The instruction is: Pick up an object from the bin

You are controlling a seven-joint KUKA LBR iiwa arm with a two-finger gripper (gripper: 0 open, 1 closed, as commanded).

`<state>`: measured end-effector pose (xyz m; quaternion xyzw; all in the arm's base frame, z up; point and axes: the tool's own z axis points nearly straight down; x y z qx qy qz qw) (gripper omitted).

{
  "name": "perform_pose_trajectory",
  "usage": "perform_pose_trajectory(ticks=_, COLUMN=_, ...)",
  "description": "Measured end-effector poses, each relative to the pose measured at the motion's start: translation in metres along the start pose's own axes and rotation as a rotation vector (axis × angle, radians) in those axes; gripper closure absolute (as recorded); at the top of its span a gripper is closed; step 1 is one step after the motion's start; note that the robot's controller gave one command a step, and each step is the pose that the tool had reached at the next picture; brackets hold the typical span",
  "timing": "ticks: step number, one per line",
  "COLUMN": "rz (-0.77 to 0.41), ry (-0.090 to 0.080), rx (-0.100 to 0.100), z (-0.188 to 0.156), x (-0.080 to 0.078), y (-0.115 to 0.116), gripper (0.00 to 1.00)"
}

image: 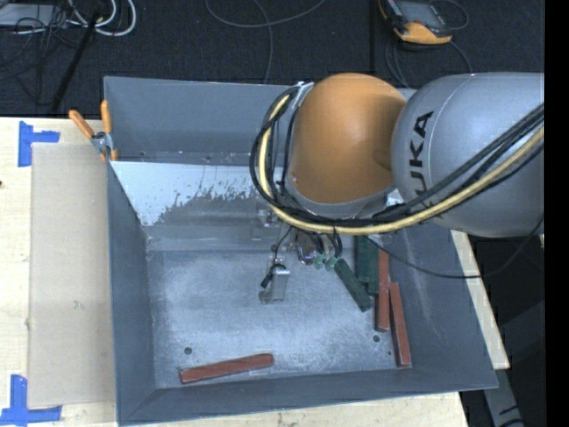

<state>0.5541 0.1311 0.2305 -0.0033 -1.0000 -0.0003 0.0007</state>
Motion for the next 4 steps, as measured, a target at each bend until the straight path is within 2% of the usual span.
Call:
perform_pose_trajectory(ticks=1, rz=-0.034, ry=0.014, rx=0.004, z=0.085, x=0.083, y=-0.009, gripper=0.00)
perform_pose_trajectory(ticks=2, rz=-0.100, ry=-0.020, rx=-0.002, z=0.161, x=0.078, y=-0.002, gripper=0.00)
perform_pose_trajectory(ticks=3, rz=-0.100, ry=-0.002, rx=0.000, z=0.161, x=0.083, y=-0.002, gripper=1.00)
perform_pose_trajectory(ticks=4, rz=-0.130, ry=-0.010, rx=0.000, z=0.017, x=0.058, y=-0.021, gripper=1.00)
